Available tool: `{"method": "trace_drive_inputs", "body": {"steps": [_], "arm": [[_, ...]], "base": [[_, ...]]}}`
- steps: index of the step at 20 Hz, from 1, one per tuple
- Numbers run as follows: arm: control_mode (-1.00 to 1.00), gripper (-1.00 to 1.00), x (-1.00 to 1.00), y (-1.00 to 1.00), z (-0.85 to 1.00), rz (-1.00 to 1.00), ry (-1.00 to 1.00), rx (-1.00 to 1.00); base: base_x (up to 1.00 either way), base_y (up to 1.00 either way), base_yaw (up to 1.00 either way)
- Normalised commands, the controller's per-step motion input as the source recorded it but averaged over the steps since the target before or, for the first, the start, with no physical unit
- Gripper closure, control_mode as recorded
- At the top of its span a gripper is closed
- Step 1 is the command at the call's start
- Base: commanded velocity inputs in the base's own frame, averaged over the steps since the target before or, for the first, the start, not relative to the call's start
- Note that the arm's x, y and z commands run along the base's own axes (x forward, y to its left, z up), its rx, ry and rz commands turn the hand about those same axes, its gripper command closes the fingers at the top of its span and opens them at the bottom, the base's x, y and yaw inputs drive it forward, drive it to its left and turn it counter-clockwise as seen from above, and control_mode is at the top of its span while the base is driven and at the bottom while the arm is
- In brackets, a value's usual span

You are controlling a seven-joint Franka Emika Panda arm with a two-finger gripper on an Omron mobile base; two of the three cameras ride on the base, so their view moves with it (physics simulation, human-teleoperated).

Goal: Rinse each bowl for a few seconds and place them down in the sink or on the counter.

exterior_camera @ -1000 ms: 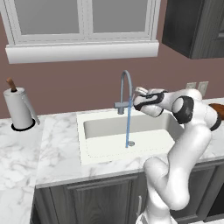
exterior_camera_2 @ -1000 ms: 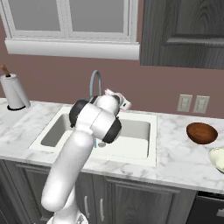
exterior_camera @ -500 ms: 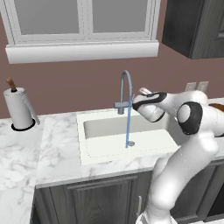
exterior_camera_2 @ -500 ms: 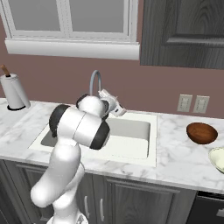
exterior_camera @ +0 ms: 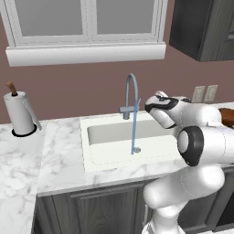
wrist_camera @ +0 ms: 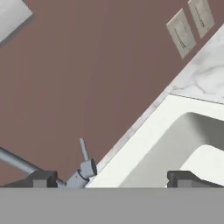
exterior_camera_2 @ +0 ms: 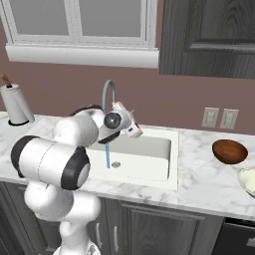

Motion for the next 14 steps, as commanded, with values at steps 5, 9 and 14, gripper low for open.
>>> {"method": "trace_drive_inputs", "body": {"steps": [5,9,14], "arm": [[-1.00,-1.00,-0.57,-0.02,0.60,-0.13,0.17,0.17],[-1.00,-1.00,-0.58,-0.12,0.55,-0.13,0.16,0.15],[-1.00,-1.00,-0.60,-0.29,0.41,-0.14,0.16,0.17]], "base": [[0.00,0.00,0.00],[0.00,0.00,0.00],[0.00,0.00,0.00]]}}
